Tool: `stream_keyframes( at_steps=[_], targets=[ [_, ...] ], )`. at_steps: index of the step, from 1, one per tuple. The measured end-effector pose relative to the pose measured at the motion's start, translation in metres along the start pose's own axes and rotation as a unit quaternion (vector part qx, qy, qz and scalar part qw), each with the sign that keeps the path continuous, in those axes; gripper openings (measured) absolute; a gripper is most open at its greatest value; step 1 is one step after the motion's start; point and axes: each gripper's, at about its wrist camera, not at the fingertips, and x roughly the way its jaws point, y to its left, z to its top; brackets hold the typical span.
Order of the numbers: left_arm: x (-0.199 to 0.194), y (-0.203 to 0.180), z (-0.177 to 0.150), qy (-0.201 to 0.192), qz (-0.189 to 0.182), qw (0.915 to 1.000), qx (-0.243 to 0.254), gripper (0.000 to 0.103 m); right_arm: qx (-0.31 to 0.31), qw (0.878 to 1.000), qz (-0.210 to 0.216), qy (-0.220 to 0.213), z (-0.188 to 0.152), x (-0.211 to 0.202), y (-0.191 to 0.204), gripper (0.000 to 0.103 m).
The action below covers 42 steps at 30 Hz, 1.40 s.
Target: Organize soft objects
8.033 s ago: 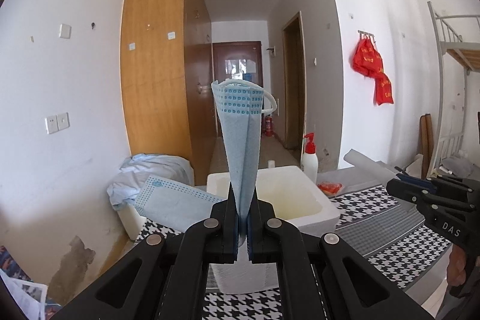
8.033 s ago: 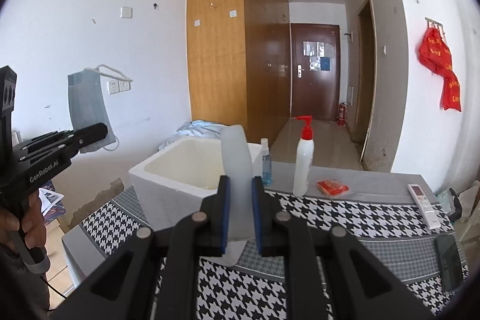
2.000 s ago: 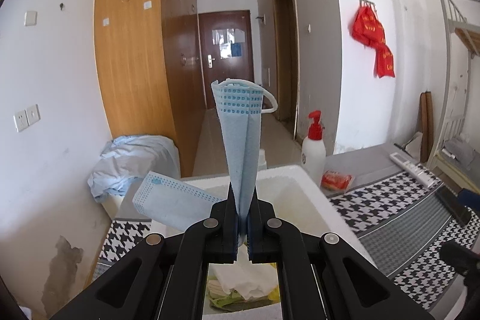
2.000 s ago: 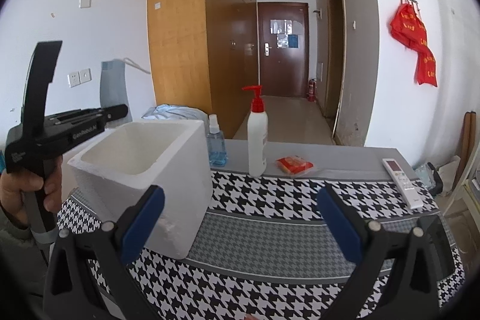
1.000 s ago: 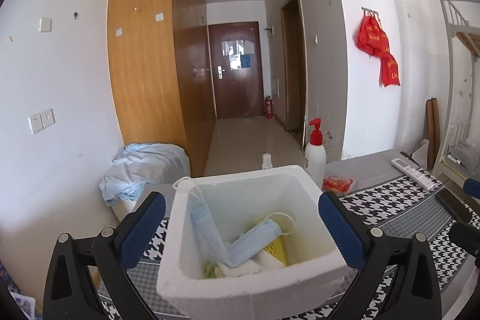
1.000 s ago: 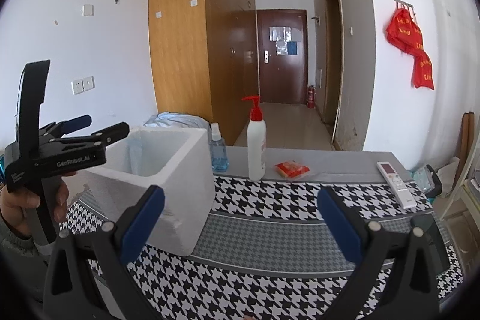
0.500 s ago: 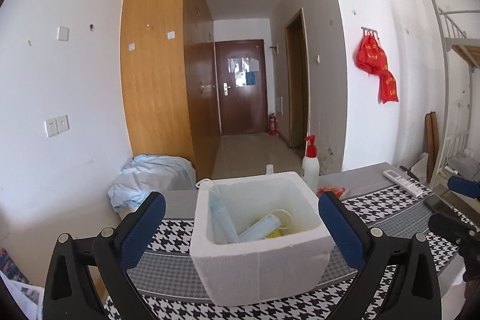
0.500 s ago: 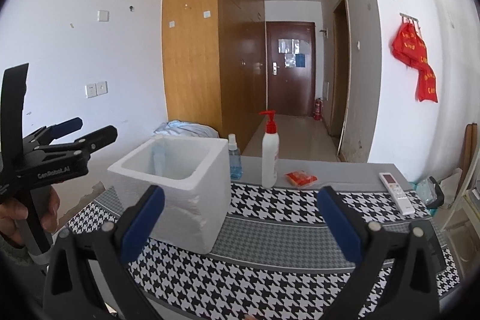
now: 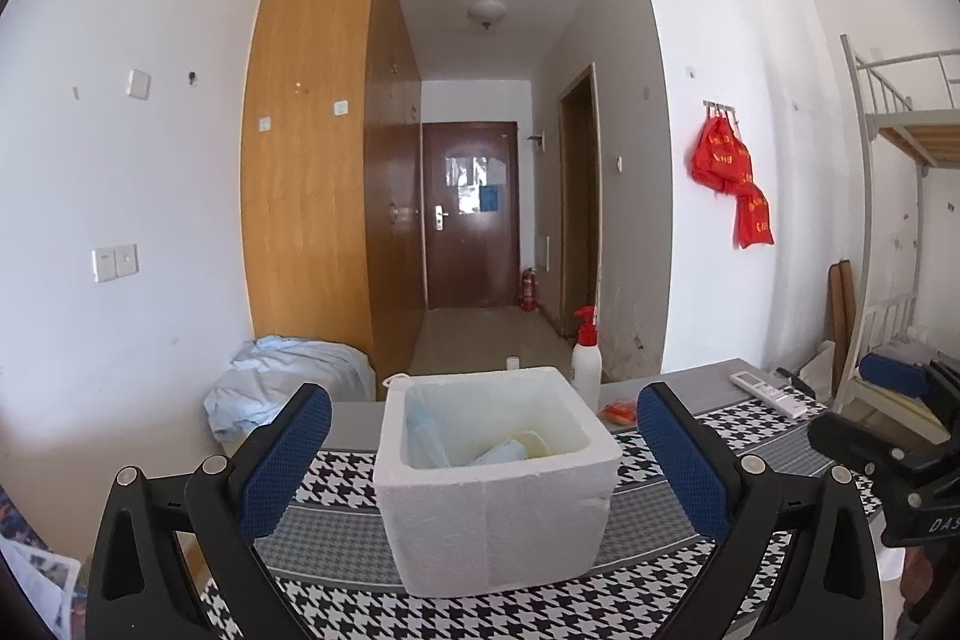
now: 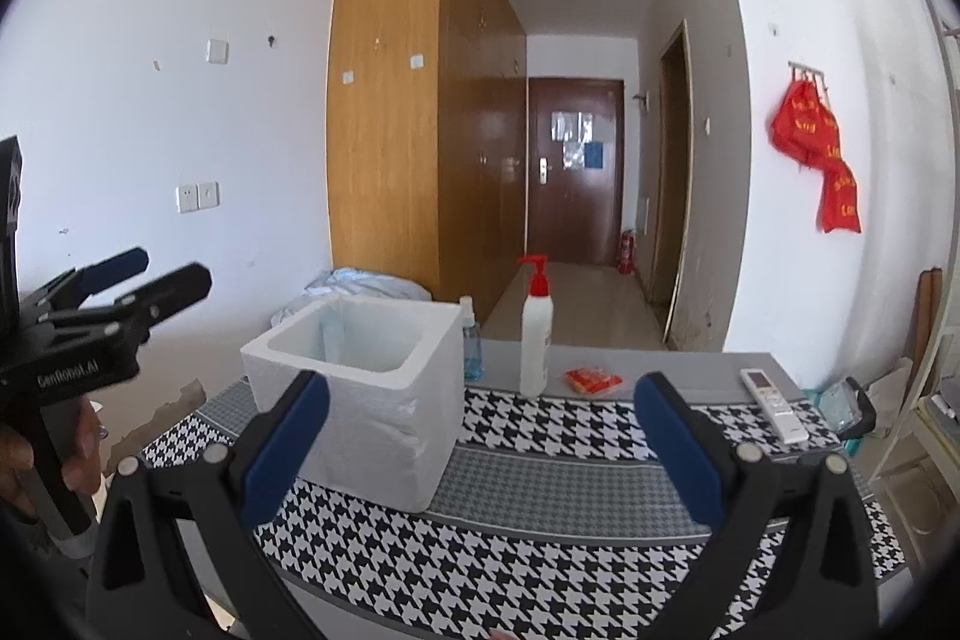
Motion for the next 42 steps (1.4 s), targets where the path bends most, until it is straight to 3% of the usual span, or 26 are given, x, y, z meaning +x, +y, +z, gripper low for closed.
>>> stream_keyframes(
  at_steps=[13,23,42],
  targets=[
    [-0.012,-0.015,-0.036,0.007,0.002,0.9999,0.010,0.102,-0.007,1.000,0.007,-0.010,-0.021,-0.004,0.006,0.103],
    [-0.021,-0.006,-0.051,0.006,0.014,0.9998,-0.015,0.102,0.011,1.000,0.014,0.003,-0.047,-0.004,0.004,0.103],
    [-0.020,-0.001,-0.060,0.022,0.029,0.9992,-0.015,0.102,0.008,1.000,0.022,0.003,-0.047,-0.005,0.010,0.103]
  ],
)
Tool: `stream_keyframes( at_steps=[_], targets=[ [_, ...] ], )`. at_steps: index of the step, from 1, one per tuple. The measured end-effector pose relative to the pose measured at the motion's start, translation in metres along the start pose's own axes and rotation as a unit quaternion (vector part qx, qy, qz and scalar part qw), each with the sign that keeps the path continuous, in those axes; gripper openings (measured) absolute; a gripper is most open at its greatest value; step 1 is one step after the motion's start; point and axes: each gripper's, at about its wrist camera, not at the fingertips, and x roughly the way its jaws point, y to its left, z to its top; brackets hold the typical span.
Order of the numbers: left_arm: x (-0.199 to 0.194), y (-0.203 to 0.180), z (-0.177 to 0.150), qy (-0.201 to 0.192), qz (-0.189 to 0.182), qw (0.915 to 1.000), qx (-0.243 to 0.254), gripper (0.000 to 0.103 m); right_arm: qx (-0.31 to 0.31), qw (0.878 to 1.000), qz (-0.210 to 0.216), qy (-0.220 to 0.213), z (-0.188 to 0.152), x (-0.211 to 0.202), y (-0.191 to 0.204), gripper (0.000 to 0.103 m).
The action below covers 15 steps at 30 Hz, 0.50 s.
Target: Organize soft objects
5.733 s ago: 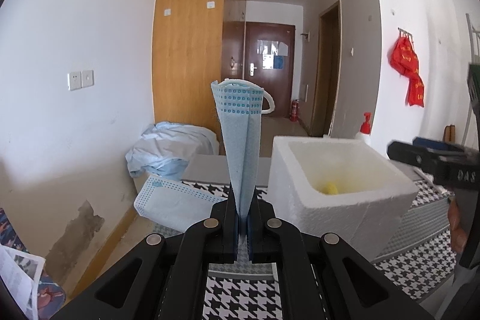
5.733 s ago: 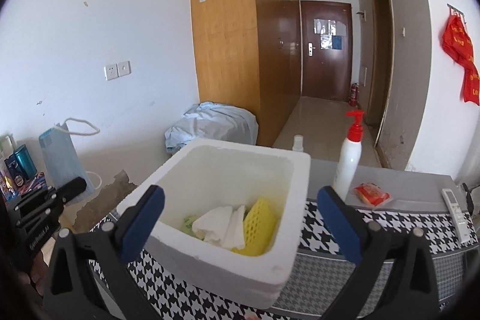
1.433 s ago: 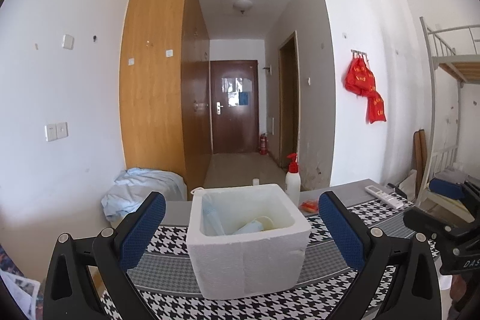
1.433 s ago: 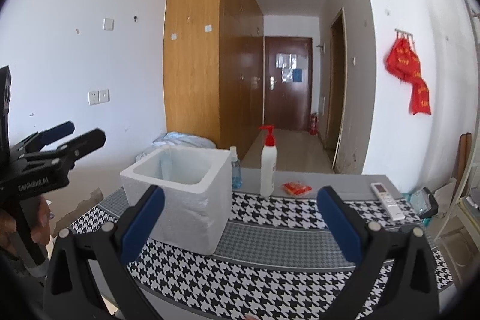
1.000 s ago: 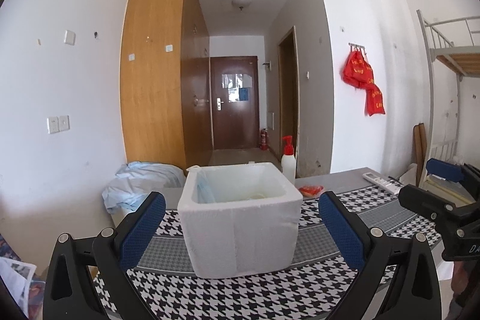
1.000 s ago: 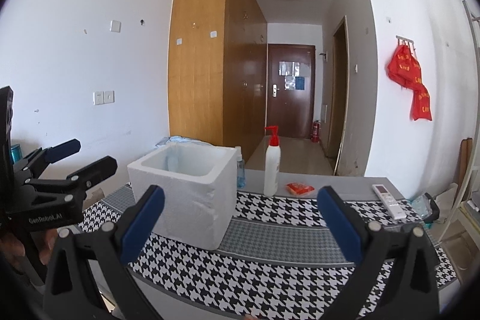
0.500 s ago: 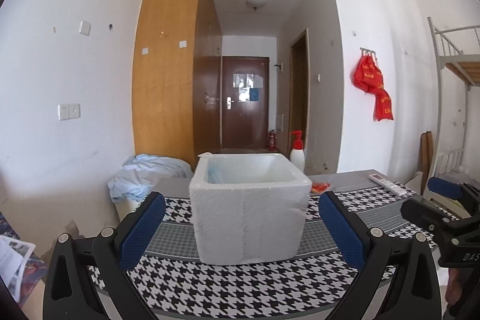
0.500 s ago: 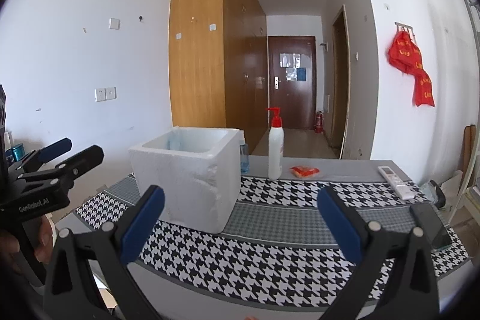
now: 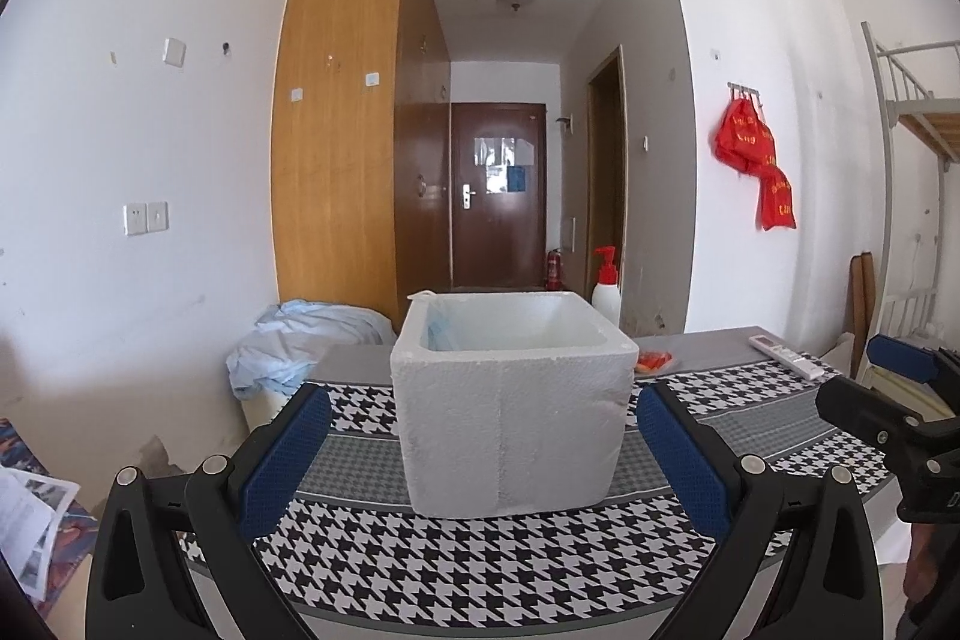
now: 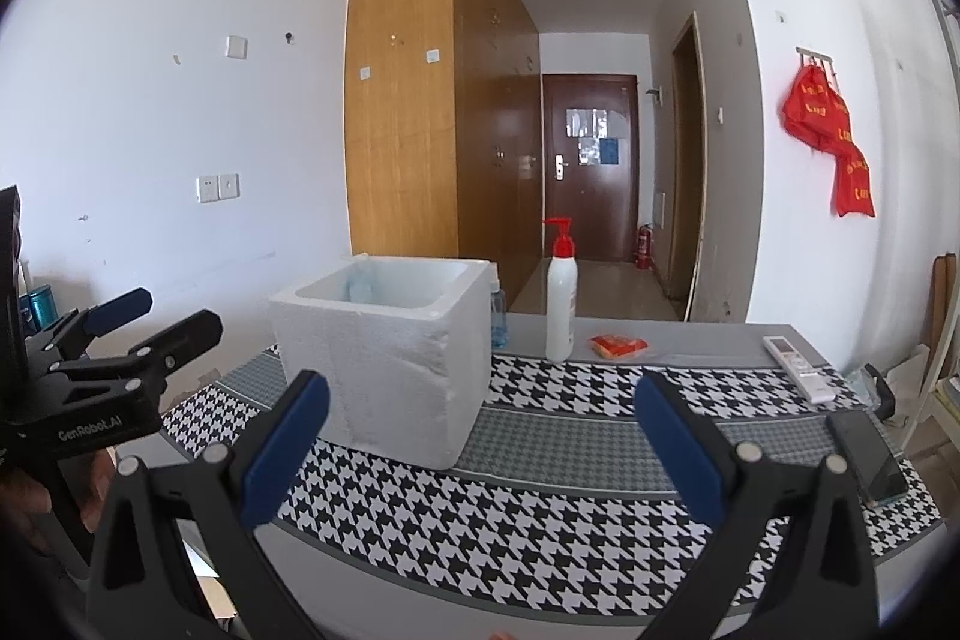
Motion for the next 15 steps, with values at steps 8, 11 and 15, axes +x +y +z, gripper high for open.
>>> stream_keyframes(
  at_steps=[8,11,15],
  targets=[
    [-0.0007,-0.0004,-0.0007,0.001,-0.001,1.0000,0.005,0.102,-0.001,1.000,-0.002,0.001,0.0004,-0.0001,-0.0012,0.103],
    [-0.0006,-0.0003,-0.0006,0.001,0.000,1.0000,0.006,0.102,-0.001,1.000,-0.003,0.002,0.0003,-0.0001,-0.0007,0.103],
    [-0.0006,0.0003,-0.0004,0.000,0.000,1.0000,0.003,0.102,0.000,1.000,-0.003,0.002,0.0005,-0.0003,-0.0001,0.103]
  ],
)
